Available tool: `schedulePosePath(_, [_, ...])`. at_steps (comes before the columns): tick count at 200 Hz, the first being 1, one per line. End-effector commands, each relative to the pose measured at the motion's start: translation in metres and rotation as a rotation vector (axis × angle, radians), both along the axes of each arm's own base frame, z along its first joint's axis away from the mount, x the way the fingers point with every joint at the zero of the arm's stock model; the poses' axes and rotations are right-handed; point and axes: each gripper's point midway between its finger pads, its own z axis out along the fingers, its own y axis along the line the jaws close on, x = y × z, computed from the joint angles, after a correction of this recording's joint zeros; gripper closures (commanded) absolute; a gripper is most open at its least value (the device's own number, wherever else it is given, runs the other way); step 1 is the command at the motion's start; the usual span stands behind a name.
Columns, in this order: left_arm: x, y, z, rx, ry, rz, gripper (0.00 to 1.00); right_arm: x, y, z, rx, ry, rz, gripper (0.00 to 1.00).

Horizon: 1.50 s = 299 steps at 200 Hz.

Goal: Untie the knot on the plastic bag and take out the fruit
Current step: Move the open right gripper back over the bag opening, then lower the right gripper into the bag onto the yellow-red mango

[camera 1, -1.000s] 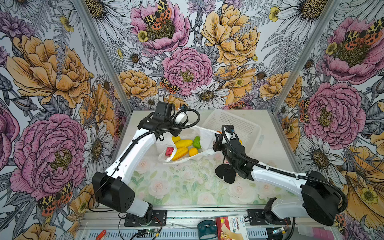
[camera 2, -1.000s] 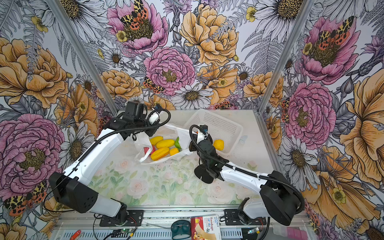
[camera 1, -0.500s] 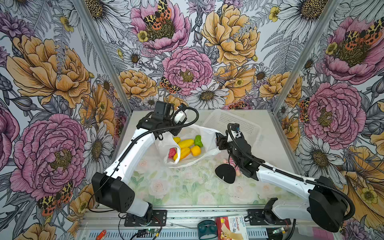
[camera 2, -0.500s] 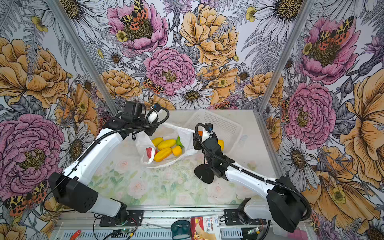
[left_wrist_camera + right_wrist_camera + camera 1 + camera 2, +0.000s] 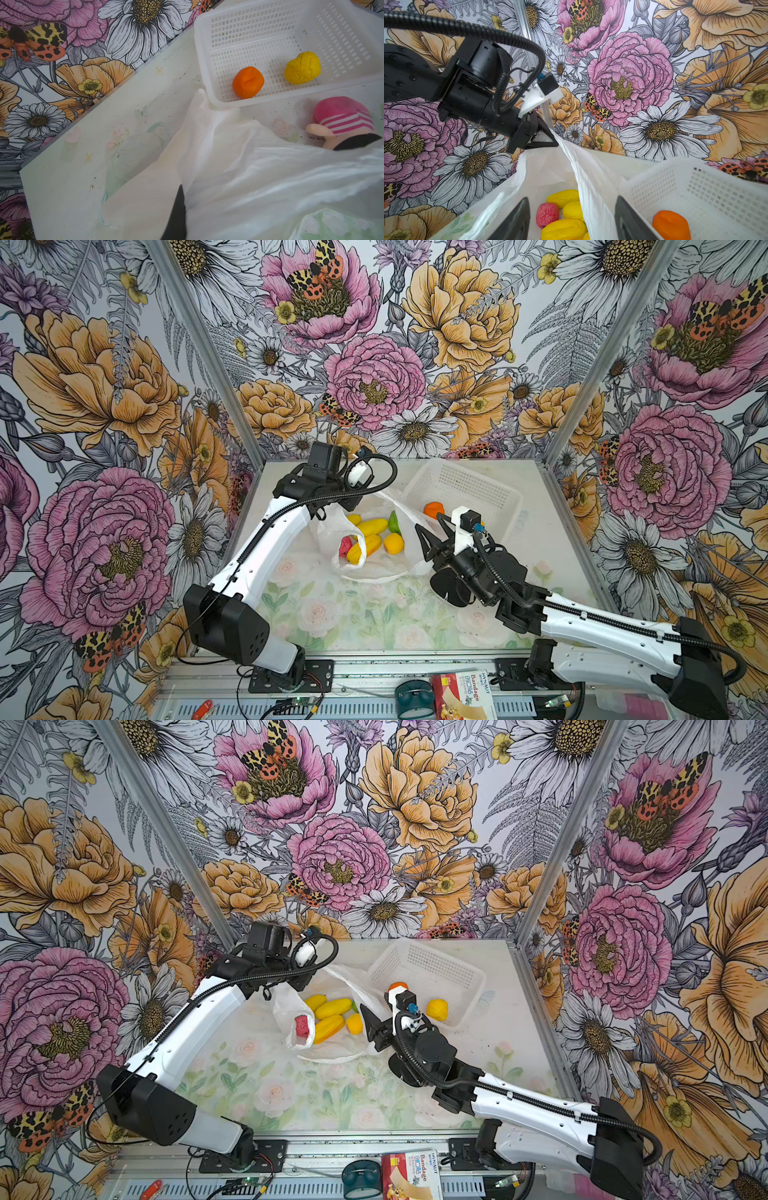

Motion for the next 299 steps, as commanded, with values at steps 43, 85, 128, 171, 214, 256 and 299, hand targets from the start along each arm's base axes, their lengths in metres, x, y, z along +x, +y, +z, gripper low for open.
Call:
schedulePosePath(43, [0.008,0.003,0.015,-0.017,-0.042,0.033,1.0,0.004,0.097,-0.045,-0.132,0.018,0.131,0.59])
schedulePosePath(85, [0.008,0.004,0.016,-0.016,-0.044,0.035,1.0,0.035,0.136,-0.122,-0.2,0.097,0.066,0.61])
schedulePosePath(128, [0.007,0.004,0.019,-0.018,-0.05,0.034,1.0,0.06,0.129,-0.173,-0.237,0.188,-0.005,0.63])
schedulePosePath(171, [0.007,0.004,0.018,-0.018,-0.049,0.034,1.0,0.071,0.112,-0.193,-0.283,0.243,-0.091,0.63])
schedulePosePath(214, [0.007,0.004,0.018,-0.015,-0.049,0.036,1.0,0.086,0.091,-0.222,-0.332,0.332,-0.16,0.59])
schedulePosePath(256, [0.007,0.005,0.018,-0.012,-0.051,0.038,1.0,0.094,0.094,-0.234,-0.402,0.372,-0.191,0.49])
schedulePosePath(299, [0.007,0.005,0.019,-0.013,-0.053,0.039,1.0,0.101,0.101,-0.249,-0.465,0.423,-0.222,0.39])
